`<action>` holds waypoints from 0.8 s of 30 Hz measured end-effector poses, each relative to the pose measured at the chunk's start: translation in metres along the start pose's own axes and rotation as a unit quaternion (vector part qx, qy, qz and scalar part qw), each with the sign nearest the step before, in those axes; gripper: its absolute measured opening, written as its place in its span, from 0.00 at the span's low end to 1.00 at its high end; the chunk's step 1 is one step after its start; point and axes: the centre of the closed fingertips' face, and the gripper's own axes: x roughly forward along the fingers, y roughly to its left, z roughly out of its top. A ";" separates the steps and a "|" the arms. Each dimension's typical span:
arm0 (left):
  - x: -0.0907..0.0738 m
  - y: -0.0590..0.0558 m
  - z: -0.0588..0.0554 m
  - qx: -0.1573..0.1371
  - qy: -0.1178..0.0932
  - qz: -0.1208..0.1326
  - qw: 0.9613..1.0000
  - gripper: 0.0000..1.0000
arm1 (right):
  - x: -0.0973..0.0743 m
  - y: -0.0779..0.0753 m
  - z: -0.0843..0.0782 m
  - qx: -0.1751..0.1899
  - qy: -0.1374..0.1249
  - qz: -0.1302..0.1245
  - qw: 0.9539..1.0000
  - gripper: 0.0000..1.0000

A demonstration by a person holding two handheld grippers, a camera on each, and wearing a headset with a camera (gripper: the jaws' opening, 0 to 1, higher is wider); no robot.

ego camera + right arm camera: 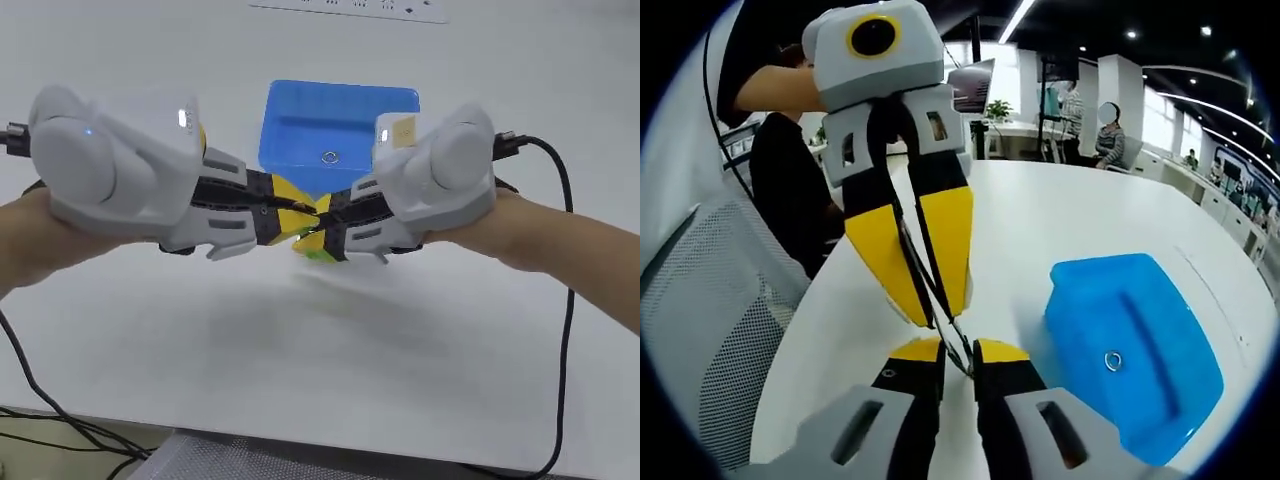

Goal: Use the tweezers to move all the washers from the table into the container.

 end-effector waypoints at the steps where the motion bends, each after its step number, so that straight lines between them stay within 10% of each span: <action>1: 0.000 -0.001 0.000 0.006 0.002 -0.002 1.000 0.06 | 0.000 0.000 0.000 -0.001 0.001 0.001 1.000 0.12; 12: 0.000 0.000 -0.009 0.028 0.026 0.016 0.999 0.16 | 0.002 -0.002 -0.001 -0.016 0.004 -0.011 1.000 0.10; 24: -0.010 0.005 0.005 -0.012 -0.023 0.041 0.999 0.28 | 0.000 -0.004 -0.003 -0.019 0.005 -0.019 1.000 0.09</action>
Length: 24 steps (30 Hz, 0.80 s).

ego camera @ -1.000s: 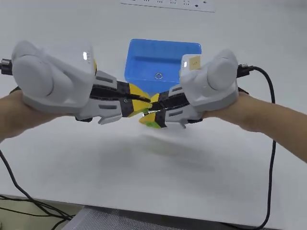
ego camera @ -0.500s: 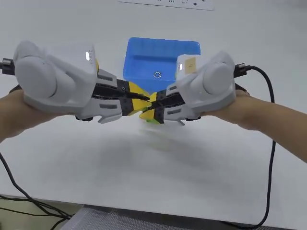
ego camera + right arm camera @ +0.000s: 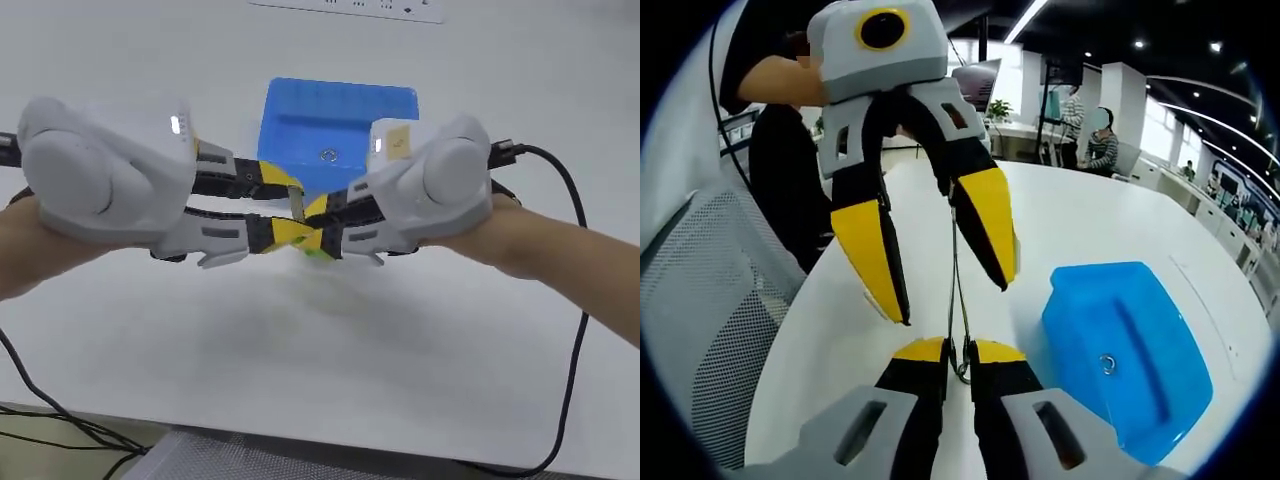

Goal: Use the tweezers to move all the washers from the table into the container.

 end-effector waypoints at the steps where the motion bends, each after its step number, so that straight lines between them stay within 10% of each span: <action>1: -0.001 0.001 0.003 -0.009 -0.008 0.004 1.000 0.28 | -0.001 0.000 0.001 0.000 -0.001 0.000 1.000 0.09; 13: -0.030 0.009 0.008 -0.056 -0.042 0.061 0.996 0.46 | -0.019 -0.007 0.021 0.024 -0.031 -0.026 0.999 0.09; 24: -0.047 -0.016 0.004 -0.126 -0.069 0.051 0.988 0.63 | -0.054 -0.025 0.049 0.012 -0.052 -0.063 0.997 0.09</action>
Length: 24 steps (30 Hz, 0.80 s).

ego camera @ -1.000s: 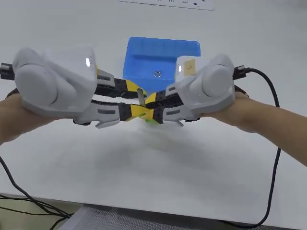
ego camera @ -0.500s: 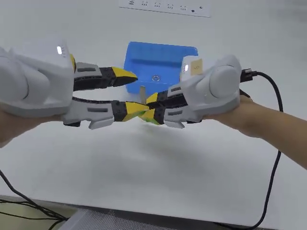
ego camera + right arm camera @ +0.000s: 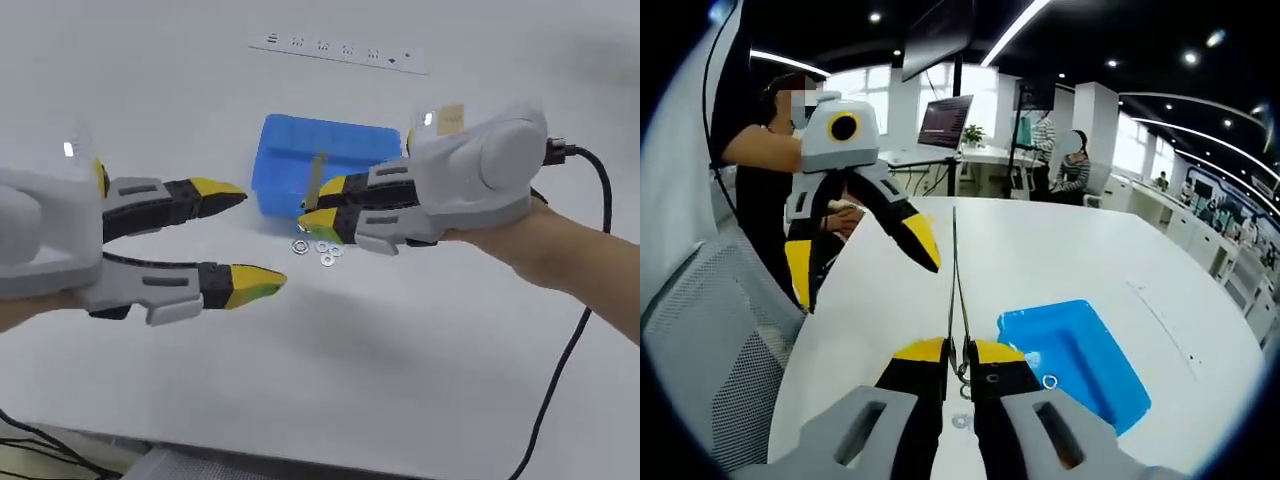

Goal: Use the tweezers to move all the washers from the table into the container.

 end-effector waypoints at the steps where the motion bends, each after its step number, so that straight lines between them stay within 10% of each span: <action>1: -0.001 -0.003 0.001 -0.010 -0.005 -0.005 1.000 0.65 | -0.001 -0.002 0.001 0.000 0.000 -0.002 1.000 0.09; 10: -0.008 -0.009 0.000 -0.038 -0.023 0.004 0.999 0.80 | -0.021 -0.039 0.018 0.001 -0.013 -0.036 0.999 0.09; 24: -0.014 0.004 -0.006 -0.070 -0.028 0.030 0.997 1.00 | 0.009 -0.081 -0.019 0.037 0.001 -0.048 0.998 0.09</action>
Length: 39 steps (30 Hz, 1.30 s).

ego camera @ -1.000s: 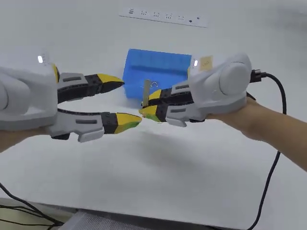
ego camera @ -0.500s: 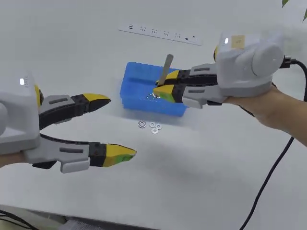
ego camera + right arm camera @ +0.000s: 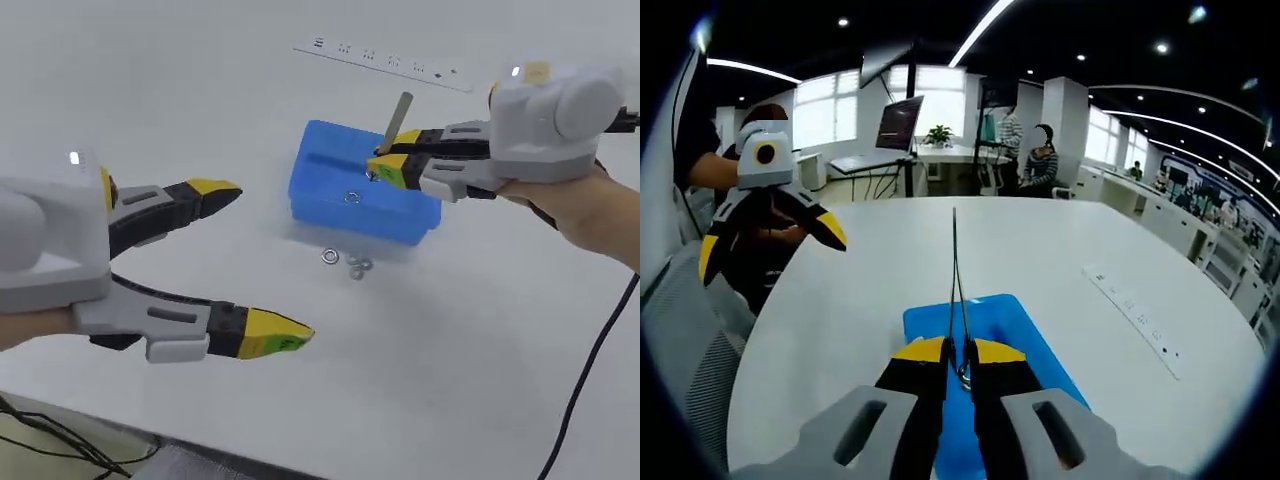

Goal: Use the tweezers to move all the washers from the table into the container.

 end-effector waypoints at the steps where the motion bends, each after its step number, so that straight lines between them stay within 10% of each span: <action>1: 0.000 0.003 -0.002 0.002 0.004 0.004 1.000 1.00 | 0.003 -0.001 -0.002 0.002 0.000 0.001 1.000 0.09; 15: -0.009 0.022 -0.012 -0.031 0.006 0.046 0.998 1.00 | 0.027 -0.015 -0.045 0.027 0.030 0.012 0.999 0.09; 39: -0.002 0.022 -0.005 -0.024 0.003 0.049 0.999 0.97 | 0.012 -0.024 -0.026 0.054 0.000 -0.010 0.998 0.08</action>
